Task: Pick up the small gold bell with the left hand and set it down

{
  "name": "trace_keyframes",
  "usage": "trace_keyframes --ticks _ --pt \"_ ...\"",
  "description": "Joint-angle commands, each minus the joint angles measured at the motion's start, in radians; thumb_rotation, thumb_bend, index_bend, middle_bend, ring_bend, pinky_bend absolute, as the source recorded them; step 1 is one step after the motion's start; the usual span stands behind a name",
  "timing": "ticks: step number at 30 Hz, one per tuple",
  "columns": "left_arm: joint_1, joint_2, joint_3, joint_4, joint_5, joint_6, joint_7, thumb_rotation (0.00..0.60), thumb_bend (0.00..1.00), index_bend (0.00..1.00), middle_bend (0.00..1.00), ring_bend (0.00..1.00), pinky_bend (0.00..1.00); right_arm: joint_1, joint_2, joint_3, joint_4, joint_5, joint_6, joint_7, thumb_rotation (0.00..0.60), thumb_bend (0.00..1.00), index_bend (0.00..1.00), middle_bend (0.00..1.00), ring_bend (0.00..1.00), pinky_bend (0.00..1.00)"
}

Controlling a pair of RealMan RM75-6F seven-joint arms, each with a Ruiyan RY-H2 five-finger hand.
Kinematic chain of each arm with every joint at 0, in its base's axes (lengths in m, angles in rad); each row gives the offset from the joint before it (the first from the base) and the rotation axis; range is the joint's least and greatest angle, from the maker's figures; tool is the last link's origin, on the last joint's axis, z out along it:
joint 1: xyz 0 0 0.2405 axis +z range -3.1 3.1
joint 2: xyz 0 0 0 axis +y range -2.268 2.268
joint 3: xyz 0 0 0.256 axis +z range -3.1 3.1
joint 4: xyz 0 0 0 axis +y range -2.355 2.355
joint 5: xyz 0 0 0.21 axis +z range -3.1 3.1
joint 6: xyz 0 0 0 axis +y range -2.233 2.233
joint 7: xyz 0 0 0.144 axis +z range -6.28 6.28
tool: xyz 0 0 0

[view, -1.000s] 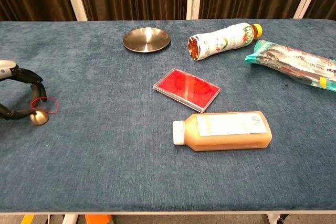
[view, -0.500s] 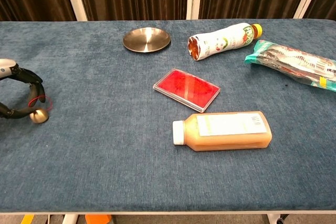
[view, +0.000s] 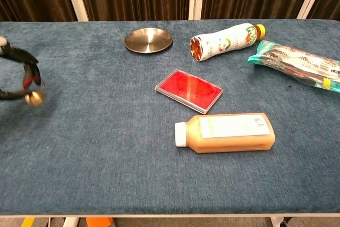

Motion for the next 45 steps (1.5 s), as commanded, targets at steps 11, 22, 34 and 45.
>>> trace_keyframes --ticks 11,22,34,45 --pt "0.020 -0.010 -0.071 -0.016 -0.134 0.131 0.210 0.600 0.39 0.67 0.42 0.16 0.11 0.000 -0.005 -0.001 0.007 0.002 -0.005 -0.004 0.600 0.11 0.00 0.00 0.00 0.00" --pt "0.022 0.012 -0.051 -0.016 -0.070 0.127 0.178 0.600 0.43 0.69 0.36 0.16 0.09 0.004 -0.011 -0.001 0.010 0.006 -0.012 -0.004 0.600 0.12 0.00 0.00 0.00 0.00" --pt "-0.017 -0.027 -0.056 0.010 -0.128 0.011 0.096 0.600 0.45 0.68 0.35 0.16 0.09 0.003 -0.012 0.001 0.031 0.020 -0.025 0.021 0.600 0.12 0.00 0.00 0.00 0.00" --pt "-0.026 -0.125 -0.036 0.122 -0.111 -0.002 0.076 0.600 0.45 0.68 0.35 0.16 0.09 0.005 -0.010 -0.002 0.019 0.019 -0.031 0.005 0.600 0.12 0.00 0.00 0.00 0.00"
